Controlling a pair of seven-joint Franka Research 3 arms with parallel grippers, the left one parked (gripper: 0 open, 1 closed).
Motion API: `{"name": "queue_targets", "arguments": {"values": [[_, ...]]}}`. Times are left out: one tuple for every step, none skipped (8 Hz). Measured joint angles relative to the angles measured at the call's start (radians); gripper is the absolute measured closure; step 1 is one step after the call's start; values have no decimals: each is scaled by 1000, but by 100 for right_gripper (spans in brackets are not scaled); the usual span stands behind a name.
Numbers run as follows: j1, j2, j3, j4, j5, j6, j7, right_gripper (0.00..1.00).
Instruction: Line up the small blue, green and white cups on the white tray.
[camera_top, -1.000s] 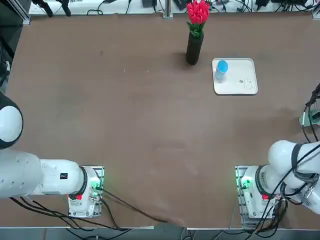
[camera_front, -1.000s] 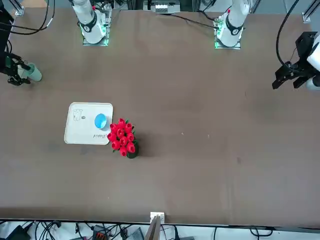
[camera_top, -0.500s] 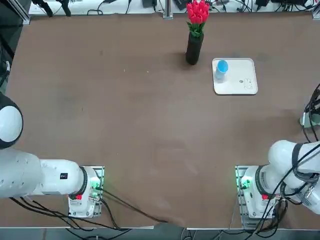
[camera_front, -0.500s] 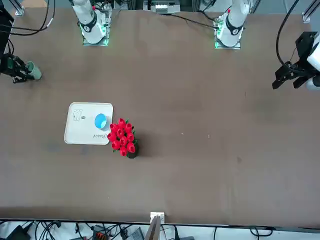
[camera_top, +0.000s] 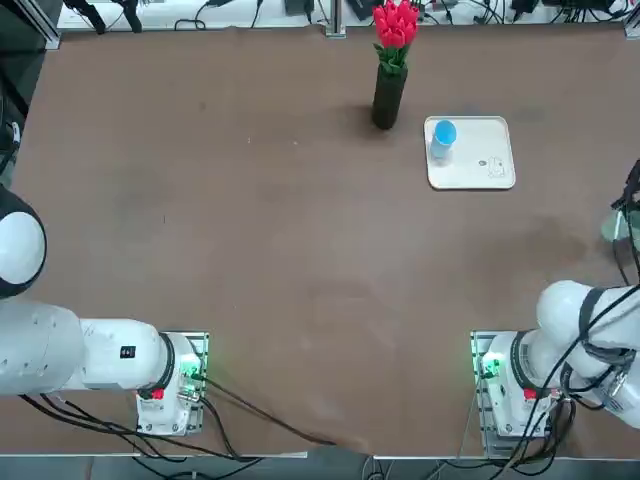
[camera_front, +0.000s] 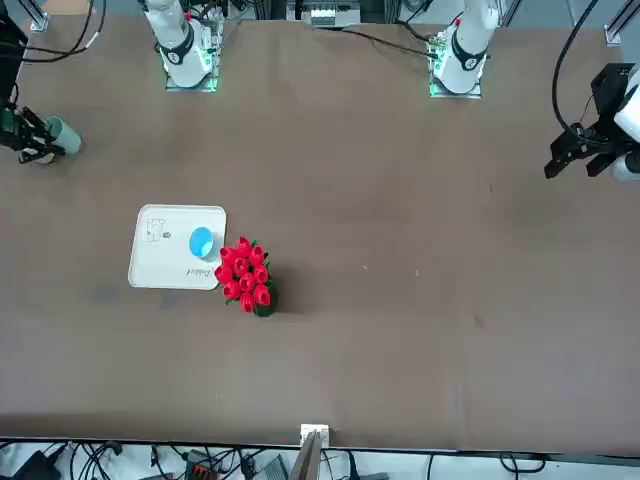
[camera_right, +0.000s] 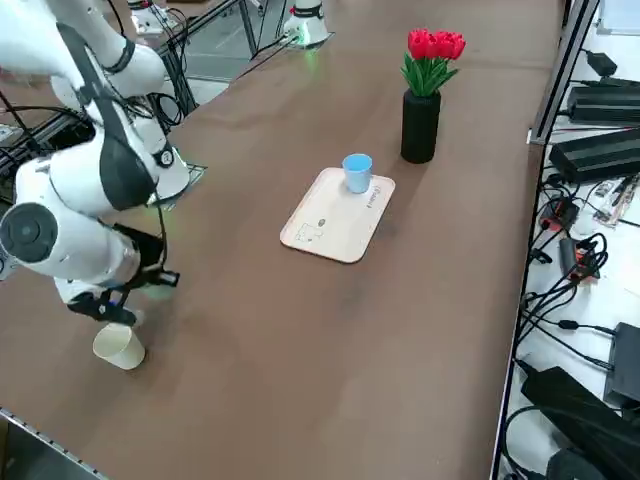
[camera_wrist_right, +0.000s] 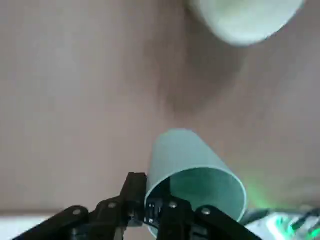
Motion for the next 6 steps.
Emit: {"name": "queue_targets", "arguments": {"values": [[25, -15, 49, 42, 35, -59, 7, 97], [62, -25, 98, 77, 59, -86, 24, 97], [110, -28, 139, 97, 65, -86, 66, 97], [176, -28, 167, 106, 67, -69, 145, 97], [262, -26, 179, 108, 67, -36, 249, 97], [352, -21, 183, 108, 67, 2, 357, 97]]}}
